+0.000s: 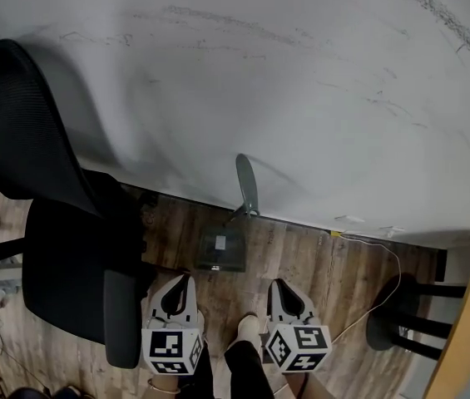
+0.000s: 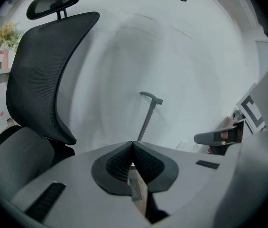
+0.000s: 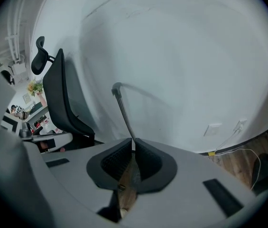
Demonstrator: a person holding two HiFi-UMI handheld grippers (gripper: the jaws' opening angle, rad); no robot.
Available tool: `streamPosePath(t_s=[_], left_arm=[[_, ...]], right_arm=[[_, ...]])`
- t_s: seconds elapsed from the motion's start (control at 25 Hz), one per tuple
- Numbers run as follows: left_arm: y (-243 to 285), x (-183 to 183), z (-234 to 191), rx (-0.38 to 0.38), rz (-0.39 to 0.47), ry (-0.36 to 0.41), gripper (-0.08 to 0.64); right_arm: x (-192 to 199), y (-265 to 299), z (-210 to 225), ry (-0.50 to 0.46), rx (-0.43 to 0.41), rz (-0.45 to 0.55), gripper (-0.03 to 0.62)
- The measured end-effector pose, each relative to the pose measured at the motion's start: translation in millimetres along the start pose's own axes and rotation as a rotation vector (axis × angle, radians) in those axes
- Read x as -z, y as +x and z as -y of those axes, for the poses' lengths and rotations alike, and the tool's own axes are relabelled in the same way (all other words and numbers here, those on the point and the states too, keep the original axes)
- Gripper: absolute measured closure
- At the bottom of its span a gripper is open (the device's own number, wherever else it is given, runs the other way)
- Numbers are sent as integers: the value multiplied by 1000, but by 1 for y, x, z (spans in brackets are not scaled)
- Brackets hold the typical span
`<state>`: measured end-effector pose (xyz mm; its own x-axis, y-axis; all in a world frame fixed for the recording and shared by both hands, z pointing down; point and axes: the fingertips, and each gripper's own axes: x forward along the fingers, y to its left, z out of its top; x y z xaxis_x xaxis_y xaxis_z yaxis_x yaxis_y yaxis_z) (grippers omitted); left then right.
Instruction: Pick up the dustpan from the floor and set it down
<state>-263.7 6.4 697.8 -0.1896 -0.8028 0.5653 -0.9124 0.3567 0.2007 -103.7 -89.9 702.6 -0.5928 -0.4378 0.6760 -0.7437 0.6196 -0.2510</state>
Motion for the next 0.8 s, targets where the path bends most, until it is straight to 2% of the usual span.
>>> streamPosePath(t_s=[0.2, 0.36, 0.8], left_arm=[[5, 0, -2, -6, 4, -8, 543], [4, 4, -4, -8, 0, -16, 543], [1, 15, 8, 32, -14, -10, 543]], right_arm=[[-6, 11, -3, 8, -28, 7, 551], [-9, 19, -4, 9, -33, 6, 472], [-20, 46, -16, -17, -62, 36, 412]])
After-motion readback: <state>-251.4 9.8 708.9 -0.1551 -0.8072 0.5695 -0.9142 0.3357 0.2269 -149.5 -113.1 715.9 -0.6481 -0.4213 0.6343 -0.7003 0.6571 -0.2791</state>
